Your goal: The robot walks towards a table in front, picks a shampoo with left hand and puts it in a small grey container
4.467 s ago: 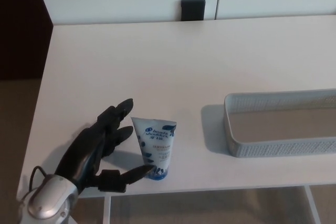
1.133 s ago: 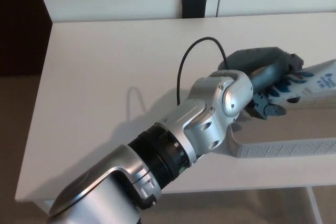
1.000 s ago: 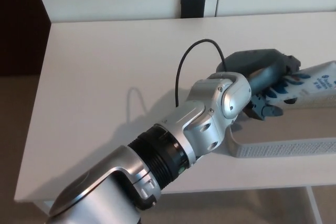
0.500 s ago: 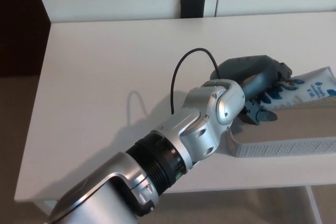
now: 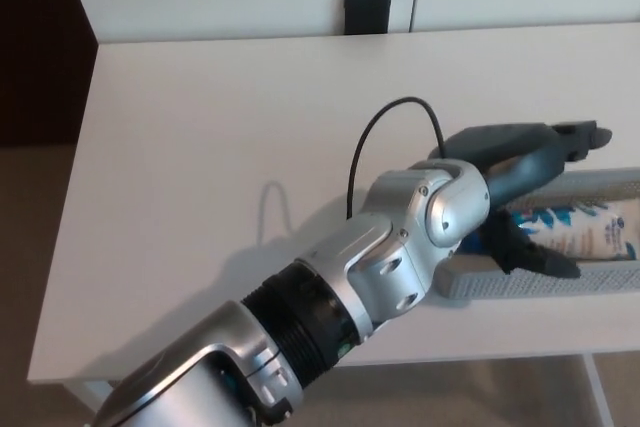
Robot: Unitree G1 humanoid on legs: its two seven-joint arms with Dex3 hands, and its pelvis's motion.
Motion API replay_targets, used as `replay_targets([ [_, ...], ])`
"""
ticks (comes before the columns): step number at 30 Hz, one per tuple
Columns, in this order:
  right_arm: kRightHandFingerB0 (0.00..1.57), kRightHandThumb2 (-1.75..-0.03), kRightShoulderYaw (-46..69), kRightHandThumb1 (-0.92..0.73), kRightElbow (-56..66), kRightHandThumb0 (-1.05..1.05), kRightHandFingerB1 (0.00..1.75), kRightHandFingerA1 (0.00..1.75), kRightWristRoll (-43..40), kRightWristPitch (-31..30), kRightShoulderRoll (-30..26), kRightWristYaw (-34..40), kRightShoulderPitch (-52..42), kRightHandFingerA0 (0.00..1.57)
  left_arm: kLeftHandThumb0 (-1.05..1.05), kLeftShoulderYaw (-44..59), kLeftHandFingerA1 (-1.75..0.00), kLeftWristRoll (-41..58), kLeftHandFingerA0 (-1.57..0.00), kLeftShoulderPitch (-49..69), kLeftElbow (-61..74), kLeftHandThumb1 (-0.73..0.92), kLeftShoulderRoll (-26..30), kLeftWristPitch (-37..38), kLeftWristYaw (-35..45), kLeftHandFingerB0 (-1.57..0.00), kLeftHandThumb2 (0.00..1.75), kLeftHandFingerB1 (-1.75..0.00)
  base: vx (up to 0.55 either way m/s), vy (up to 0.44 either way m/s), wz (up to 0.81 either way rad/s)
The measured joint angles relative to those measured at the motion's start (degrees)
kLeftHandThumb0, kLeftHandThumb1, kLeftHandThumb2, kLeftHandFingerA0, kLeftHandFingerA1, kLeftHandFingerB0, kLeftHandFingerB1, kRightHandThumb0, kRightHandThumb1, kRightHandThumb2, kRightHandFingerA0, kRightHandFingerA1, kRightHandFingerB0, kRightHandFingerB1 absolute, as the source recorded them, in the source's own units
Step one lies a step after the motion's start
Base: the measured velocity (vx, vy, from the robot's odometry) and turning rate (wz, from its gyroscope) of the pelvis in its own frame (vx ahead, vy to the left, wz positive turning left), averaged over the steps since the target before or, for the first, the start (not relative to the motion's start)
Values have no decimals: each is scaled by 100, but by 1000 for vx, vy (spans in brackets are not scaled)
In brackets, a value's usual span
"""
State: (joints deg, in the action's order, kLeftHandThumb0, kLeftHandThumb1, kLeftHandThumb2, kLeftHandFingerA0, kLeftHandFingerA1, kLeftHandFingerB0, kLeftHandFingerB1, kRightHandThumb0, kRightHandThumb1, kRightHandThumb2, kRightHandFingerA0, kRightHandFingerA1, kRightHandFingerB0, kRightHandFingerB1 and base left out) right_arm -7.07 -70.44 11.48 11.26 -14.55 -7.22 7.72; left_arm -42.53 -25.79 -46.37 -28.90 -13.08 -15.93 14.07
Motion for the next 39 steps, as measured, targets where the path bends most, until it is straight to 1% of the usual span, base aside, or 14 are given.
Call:
replay_targets([
  [5,61,-59,44,-66,37,-34,45,51,-18,25,0,-26,-52,72,-84,3,-11,-5,0,95,174,44,27,-9,158,0,91,-5,0,0,0],
  [10,62,-59,66,-65,60,-34,46,52,-29,61,1,-31,-153,75,-82,71,-11,-10,0,148,417,43,88,-40,288,0,90,-4,0,0,0],
  [11,62,-58,68,-61,60,-33,46,54,-29,65,1,-31,-166,76,-90,84,-17,-11,-2,152,450,41,100,-40,300,0,75,-6,0,0,0],
  [12,63,-58,73,-61,62,-34,46,54,-31,76,2,-31,-182,77,-82,100,-10,-13,-2,167,612,46,181,-42,345,0,88,-2,0,0,0],
  [27,61,-58,94,-65,50,-31,44,50,-57,92,5,-38,-224,72,-69,1264,-31,79,-9,213,3987,41,1492,-54,854,0,81,-17,0,0,0],
  [28,62,-58,98,-65,50,-32,45,51,-59,91,5,-39,-223,74,-73,1373,-29,113,-11,255,4180,47,1581,-55,895,0,55,-26,0,0,0],
  [29,61,-59,102,-66,47,-32,45,51,-60,91,4,-40,-223,75,-65,1495,-38,154,-2,306,4394,40,1678,-56,931,0,80,-24,0,0,0],
  [31,60,-58,108,-65,41,-32,45,50,-64,92,2,-41,-227,73,-73,1735,-29,240,-15,449,4761,48,1853,-58,1005,-5,57,-27,0,0,0],
  [33,60,-58,116,-64,28,-34,45,51,-67,92,-2,-44,-241,74,-72,2035,-29,353,-16,650,5173,48,2064,-69,1093,-6,56,-28,0,0,0],
  [35,61,-57,122,-60,18,-33,45,52,-70,92,-4,-45,-252,78,-69,2351,-40,475,-10,891,5541,41,2263,-86,1187,-5,76,-30,0,0,0],
  [36,61,-57,131,-61,8,-35,45,52,-70,91,-8,-46,-260,78,-69,2599,-31,579,-18,1115,5783,48,2396,-91,1251,-5,55,-27,0,0,0],
  [37,60,-57,144,-60,-4,-38,45,52,-72,91,-16,-46,-278,77,-69,2881,-42,701,-12,1408,6049,41,2532,-92,1329,-4,76,-25,0,0,0],
  [38,60,-57,152,-60,-14,-38,44,50,-73,92,-29,-47,-295,76,-65,3148,-32,818,-17,1703,6277,46,2667,-91,1400,-3,55,-26,0,0,0],
  [39,61,-57,157,-62,-23,-35,44,51,-74,92,-40,-47,-315,77,-65,3319,-30,898,-13,1900,6413,46,2742,-91,1449,-1,54,-26,0,0,0],
])
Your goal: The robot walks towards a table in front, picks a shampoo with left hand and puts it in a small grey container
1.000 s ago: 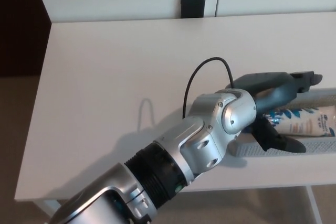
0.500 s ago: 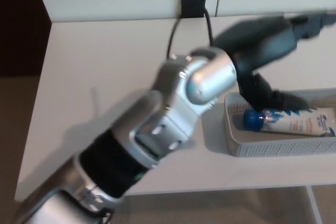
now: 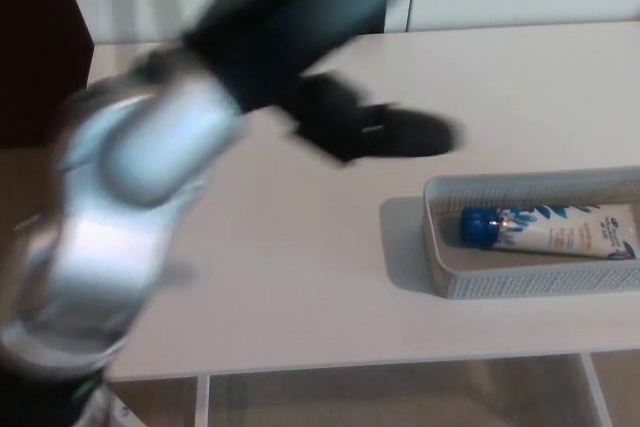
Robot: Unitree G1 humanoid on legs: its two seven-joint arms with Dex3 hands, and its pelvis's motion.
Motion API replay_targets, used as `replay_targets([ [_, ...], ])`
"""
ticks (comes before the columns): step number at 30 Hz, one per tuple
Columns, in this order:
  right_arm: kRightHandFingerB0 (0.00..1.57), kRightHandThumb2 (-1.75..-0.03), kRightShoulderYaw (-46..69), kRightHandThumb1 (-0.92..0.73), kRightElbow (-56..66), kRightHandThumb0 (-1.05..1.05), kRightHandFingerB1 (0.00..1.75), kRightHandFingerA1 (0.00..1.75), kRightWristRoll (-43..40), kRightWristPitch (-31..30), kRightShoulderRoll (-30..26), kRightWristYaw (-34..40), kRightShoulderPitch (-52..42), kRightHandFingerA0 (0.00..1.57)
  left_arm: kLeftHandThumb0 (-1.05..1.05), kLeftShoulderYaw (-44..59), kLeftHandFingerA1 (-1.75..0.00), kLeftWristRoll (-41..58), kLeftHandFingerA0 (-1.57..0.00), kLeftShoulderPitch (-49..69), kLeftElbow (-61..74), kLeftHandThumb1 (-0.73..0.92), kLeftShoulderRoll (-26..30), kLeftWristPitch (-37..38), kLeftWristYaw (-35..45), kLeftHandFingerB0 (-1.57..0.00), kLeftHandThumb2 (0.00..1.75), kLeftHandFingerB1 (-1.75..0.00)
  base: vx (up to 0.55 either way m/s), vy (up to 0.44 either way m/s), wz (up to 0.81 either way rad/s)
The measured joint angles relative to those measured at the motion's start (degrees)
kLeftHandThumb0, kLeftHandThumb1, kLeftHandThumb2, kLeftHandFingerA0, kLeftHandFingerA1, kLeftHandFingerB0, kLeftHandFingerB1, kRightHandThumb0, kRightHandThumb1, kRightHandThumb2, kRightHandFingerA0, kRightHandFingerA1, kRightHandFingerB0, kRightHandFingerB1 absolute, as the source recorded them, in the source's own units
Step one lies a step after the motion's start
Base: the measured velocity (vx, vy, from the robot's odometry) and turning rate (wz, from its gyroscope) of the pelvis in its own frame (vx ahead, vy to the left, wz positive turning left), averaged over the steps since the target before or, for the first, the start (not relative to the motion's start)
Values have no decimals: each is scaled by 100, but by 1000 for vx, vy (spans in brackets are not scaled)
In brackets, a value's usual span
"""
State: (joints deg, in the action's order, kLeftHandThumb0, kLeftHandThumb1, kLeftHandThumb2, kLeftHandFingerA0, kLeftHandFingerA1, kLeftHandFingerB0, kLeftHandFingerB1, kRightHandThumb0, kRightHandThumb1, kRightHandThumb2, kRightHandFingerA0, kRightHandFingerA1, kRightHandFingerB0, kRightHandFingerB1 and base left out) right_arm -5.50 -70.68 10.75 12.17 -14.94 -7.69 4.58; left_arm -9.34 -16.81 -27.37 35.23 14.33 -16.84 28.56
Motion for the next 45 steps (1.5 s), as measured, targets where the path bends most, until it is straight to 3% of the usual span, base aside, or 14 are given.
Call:
replay_targets([
  [4,61,-57,21,-65,-54,-32,45,52,0,-1,-32,-3,-67,76,-67,817,-28,366,-13,1125,569,46,265,17,238,-1,54,-27,0,0,0],
  [5,60,-58,33,-64,-70,-29,46,54,0,-1,-38,-4,-77,77,-62,1052,-33,476,-8,1484,722,38,326,35,312,-1,78,-24,0,0,0],
  [6,61,-58,41,-64,-84,-29,46,54,0,-2,-45,-4,-92,78,-66,1231,-28,567,-14,1772,830,44,357,55,372,-2,54,-26,0,0,0],
  [9,60,-58,57,-61,-123,-31,46,53,0,-7,-53,-3,-128,75,-63,1667,-40,789,-12,2518,1032,39,386,113,522,-4,75,-21,0,0,0],
  [10,61,-57,64,-59,-138,-32,45,53,0,-9,-53,-3,-142,76,-63,1842,-30,884,-19,2837,1100,43,386,152,585,-2,54,-26,0,0,0],
  [21,60,-58,128,-62,-270,-30,46,56,2,-18,-68,-7,-455,78,-61,3021,-44,1798,-29,6026,710,36,268,891,1377,-13,69,-36,0,0,0],
  [26,61,-58,150,-63,-341,-30,47,57,4,-19,-111,-9,-634,80,-28,3384,-49,2175,0,7216,-362,21,268,1340,1891,0,79,-49,0,0,0],
  [30,60,-58,158,-62,-369,-32,45,55,4,-19,-117,-9,-719,80,-44,3551,-37,2304,-46,7666,-1283,43,272,1610,2135,-53,54,-37,0,0,0],
  [33,61,-58,168,-63,-400,-31,45,53,4,-21,-118,-9,-759,79,-38,3605,-42,2348,-58,7952,-2110,42,317,1889,2281,-57,53,-39,0,0,0],
  [34,60,-58,170,-63,-405,-31,45,54,4,-21,-118,-8,-764,79,-40,3608,-83,2350,-98,7995,-2268,42,332,1944,2300,-57,70,-51,0,0,0],
  [36,61,-58,175,-63,-423,-31,46,54,4,-23,-118,-7,-784,79,-42,3613,-77,2355,-82,8110,-2851,47,405,2137,2355,-57,82,-57,0,0,0],
  [37,61,-58,176,-63,-426,-32,45,53,4,-24,-118,-8,-789,78,-36,3612,-43,2352,-58,8130,-3112,54,440,2208,2365,-60,57,-41,0,0,0],
  [41,60,-58,176,-63,-426,-30,46,54,5,-24,-120,-8,-787,76,-28,3575,-40,2283,-38,8032,-4094,55,600,2498,2272,-31,56,-31,0,0,0],
  [45,57,-59,177,-65,-421,-33,44,55,5,-24,-120,-7,-774,78,-24,3355,-111,2100,-78,7501,-5142,57,742,2631,1948,-16,59,-29,0,0,0],
])
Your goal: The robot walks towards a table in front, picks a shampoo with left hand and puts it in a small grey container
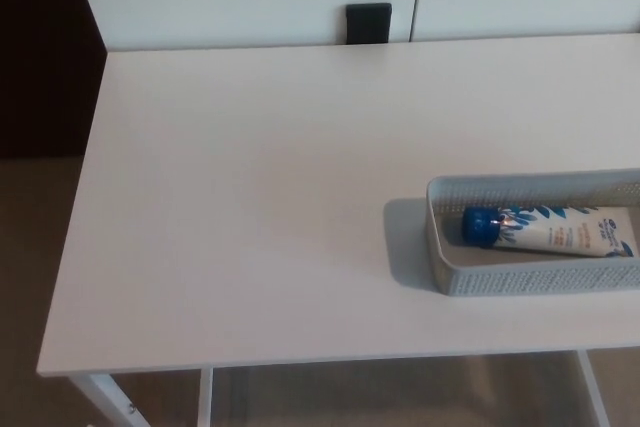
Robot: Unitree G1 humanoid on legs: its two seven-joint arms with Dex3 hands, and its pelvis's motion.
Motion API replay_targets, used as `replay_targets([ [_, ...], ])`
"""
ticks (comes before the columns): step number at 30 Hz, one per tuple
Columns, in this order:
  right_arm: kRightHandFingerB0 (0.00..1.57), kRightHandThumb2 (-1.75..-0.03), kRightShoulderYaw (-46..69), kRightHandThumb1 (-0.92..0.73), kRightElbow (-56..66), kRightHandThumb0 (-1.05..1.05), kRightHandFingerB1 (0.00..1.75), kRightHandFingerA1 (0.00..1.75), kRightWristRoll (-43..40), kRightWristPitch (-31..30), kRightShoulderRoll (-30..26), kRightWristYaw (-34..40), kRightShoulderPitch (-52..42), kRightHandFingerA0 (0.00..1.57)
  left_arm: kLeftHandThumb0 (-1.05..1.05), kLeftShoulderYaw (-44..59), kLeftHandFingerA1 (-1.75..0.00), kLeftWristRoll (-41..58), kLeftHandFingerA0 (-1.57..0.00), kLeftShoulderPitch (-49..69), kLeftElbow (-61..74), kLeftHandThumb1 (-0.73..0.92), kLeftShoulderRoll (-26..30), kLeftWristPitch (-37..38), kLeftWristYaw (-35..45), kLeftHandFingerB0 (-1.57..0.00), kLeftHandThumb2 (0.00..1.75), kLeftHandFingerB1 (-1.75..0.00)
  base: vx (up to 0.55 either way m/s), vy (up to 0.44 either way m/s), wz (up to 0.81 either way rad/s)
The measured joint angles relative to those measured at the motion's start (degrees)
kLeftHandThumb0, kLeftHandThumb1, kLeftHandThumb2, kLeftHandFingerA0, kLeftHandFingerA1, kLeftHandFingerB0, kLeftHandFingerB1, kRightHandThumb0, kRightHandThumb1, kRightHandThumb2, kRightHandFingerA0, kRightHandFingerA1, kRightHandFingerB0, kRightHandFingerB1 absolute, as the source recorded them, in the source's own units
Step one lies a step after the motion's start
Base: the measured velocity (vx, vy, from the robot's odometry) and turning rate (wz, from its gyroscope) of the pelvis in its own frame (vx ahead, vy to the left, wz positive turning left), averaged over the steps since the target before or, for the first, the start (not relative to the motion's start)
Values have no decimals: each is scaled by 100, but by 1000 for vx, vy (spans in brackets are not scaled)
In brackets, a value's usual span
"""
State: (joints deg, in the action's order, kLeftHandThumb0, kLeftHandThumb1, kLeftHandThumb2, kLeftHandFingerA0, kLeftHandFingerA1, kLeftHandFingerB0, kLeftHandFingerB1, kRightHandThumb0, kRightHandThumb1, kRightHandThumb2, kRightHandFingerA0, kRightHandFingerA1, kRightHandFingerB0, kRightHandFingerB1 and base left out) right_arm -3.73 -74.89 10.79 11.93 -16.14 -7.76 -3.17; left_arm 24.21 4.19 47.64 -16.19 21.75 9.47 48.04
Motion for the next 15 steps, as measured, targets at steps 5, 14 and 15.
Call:
replay_targets([
  [5,59,-59,12,-65,3,-31,45,56,-2,0,1,3,19,78,-23,-244,-72,-132,-85,-832,-1094,56,66,37,-333,-21,57,-29,0,0,0],
  [14,57,-59,121,-64,11,-32,45,55,-7,-1,-2,13,161,77,-17,-466,-115,-283,-86,-2860,-3238,54,45,30,-1194,-32,56,-34,0,0,0],
  [15,57,-59,144,-64,11,-31,45,56,-9,-1,-2,15,184,77,-17,-391,-116,-264,-82,-3105,-3436,54,10,30,-1308,-31,56,-33,0,0,0],
])
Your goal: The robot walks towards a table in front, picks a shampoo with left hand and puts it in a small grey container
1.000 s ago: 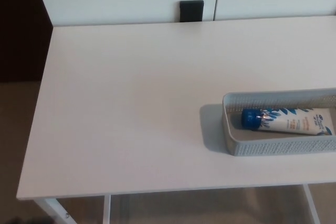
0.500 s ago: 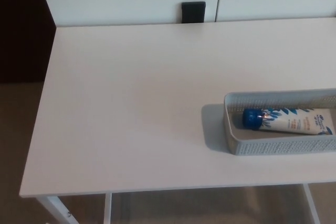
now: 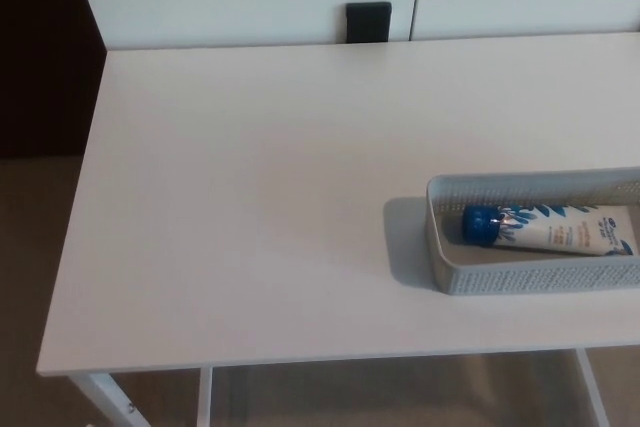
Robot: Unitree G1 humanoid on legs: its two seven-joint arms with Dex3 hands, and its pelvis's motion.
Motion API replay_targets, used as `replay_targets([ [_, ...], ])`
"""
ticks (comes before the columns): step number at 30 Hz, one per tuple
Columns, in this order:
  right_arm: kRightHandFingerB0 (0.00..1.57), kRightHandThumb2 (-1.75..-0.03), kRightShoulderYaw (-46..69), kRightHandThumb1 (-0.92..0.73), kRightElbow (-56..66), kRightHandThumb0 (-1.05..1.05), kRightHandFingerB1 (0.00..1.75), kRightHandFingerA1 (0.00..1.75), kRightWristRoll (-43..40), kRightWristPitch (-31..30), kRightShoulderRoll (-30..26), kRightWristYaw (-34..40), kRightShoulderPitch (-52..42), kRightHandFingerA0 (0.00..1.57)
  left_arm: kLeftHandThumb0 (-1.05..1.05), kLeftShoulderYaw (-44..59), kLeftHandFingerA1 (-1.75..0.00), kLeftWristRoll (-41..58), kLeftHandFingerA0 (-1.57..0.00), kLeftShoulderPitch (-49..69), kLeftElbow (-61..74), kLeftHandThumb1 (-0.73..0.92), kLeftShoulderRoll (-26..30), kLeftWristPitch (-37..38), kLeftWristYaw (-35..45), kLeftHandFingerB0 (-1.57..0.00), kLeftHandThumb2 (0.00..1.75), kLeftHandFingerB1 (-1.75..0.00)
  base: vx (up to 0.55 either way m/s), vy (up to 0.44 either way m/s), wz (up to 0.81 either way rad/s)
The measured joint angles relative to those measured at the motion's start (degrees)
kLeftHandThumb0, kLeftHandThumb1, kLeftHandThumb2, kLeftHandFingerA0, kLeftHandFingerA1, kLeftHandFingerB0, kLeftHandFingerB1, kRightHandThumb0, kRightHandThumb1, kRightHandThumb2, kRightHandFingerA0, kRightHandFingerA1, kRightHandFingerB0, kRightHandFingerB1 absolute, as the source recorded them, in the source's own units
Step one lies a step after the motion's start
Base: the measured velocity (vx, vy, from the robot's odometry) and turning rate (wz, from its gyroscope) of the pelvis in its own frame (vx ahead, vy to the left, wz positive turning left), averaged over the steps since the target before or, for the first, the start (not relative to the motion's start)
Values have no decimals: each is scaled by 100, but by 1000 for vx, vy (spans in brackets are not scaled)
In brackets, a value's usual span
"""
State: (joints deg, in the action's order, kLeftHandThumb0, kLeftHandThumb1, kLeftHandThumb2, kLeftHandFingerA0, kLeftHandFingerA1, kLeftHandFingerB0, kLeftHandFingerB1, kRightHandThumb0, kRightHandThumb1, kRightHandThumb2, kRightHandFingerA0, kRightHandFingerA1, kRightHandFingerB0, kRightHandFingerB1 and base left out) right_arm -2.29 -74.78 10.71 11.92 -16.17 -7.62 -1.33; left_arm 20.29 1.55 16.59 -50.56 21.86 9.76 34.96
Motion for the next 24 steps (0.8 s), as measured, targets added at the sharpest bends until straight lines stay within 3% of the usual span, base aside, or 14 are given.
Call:
replay_targets([
  [3,57,-59,49,-64,4,-30,45,56,-1,0,-1,8,48,77,-20,222,-113,89,-82,-545,-490,51,-175,3,-326,-33,55,-33,0,0,0],
  [4,57,-59,60,-64,3,-30,45,56,-1,0,-2,11,52,78,-19,258,-100,103,-82,-685,-647,51,-240,8,-450,-37,55,-33,0,0,0],
  [11,57,-58,103,-63,16,-33,45,57,1,3,-19,13,56,80,-26,26,-111,2,-82,-1001,-1429,51,-384,64,-1161,-38,56,-34,0,0,0],
  [14,57,-59,127,-64,19,-30,45,56,0,3,-40,14,91,78,-28,-189,-104,-107,-87,-1046,-1649,51,-372,119,-1460,-38,57,-34,0,0,0],
  [18,58,-58,228,-61,14,-33,45,53,-11,0,-66,16,242,77,-27,-508,-110,-273,-89,-1191,-1866,50,-284,183,-1852,-37,56,-34,0,0,0],
  [19,58,-58,270,-63,10,-30,45,52,-18,-4,-78,18,272,73,-17,-587,-104,-313,-93,-1212,-1912,33,-242,225,-1956,-21,85,-52,0,0,0],
  [20,58,-58,303,-63,5,-31,45,51,-26,-13,-92,22,292,73,-26,-643,-118,-343,-88,-1220,-1948,50,-198,266,-2041,-36,55,-33,0,0,0],
  [22,58,-58,430,-62,-5,-31,45,52,-69,-70,-123,29,341,73,-26,-733,-117,-384,-89,-1250,-2028,49,-99,369,-2241,-38,55,-34,0,0,0],
  [23,57,-58,460,-63,-4,-31,45,52,-79,-95,-146,35,361,71,-17,-772,-103,-401,-93,-1272,-2054,31,-69,427,-2340,-24,84,-53,0,0,0],
  [24,57,-58,460,-63,-4,-31,45,52,-79,-95,-146,35,361,71,-17,-772,-103,-401,-93,-1272,-2054,31,-69,427,-2340,-24,84,-53,0,0,0],
])
